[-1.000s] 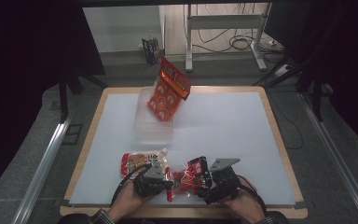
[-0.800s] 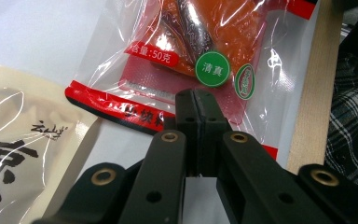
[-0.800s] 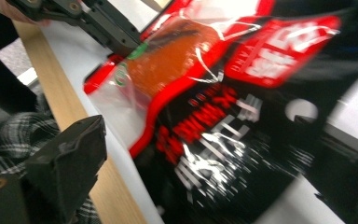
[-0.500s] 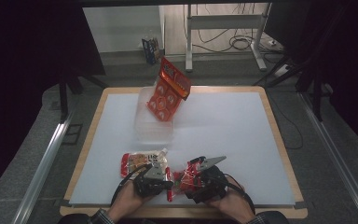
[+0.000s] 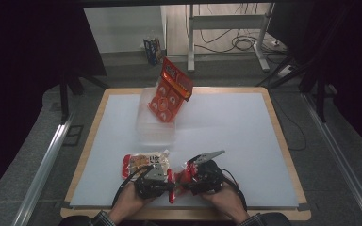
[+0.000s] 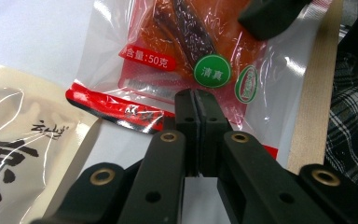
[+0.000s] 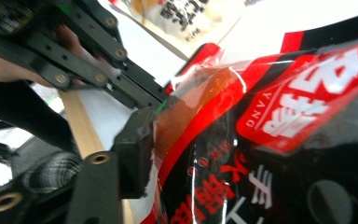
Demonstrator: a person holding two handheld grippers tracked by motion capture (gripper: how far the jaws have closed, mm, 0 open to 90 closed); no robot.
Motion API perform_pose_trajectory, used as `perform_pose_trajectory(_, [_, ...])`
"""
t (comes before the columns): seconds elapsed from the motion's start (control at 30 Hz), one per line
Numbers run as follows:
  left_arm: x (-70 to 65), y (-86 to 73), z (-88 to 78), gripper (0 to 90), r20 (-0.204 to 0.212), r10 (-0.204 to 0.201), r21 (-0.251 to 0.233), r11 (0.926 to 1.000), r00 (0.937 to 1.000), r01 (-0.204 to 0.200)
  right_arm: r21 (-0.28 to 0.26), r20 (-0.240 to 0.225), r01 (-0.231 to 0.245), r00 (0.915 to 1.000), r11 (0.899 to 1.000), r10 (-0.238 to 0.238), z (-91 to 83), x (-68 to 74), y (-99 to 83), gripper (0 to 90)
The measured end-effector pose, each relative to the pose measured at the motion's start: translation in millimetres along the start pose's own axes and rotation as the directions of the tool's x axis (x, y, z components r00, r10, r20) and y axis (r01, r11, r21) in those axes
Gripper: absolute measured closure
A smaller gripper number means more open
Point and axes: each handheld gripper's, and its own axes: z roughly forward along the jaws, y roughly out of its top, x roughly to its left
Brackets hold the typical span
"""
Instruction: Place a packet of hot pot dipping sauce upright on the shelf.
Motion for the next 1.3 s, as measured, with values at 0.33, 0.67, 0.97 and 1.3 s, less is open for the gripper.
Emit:
perform_pose_trajectory(0.33, [2.7, -3.3, -10.5, 83.3, 0.045, -0.022, -0.041, 0.9989, 0.9987, 0.024, -0.034, -0.056, -0.011, 0.9984, 0.999, 0.009, -3.8, 2.0, 5.3, 64.2])
perform_pose_trajectory(0.67, [-2.3, -3.1, -26.1, 59.4, 0.001, 0.004, -0.122, 0.9925, 1.0000, -0.004, -0.044, -0.015, 0.078, 0.9968, 0.996, -0.079, -18.3, 10.0, 12.9, 67.9])
perform_pose_trajectory(0.97, [-3.7, -5.6, -29.3, 41.2, -0.050, 0.011, -0.121, 0.9925, 0.9987, -0.017, -0.061, 0.027, 0.117, 0.9929, 0.991, -0.116, -33.2, 4.1, 24.3, 68.4])
perform_pose_trajectory(1.3, [-1.9, -13.7, -38.6, 24.1, -0.122, -0.012, -0.115, 0.9934, 0.9924, -0.002, -0.084, 0.071, 0.146, 0.9875, 0.986, -0.140, -45.7, -5.2, 37.7, 68.6])
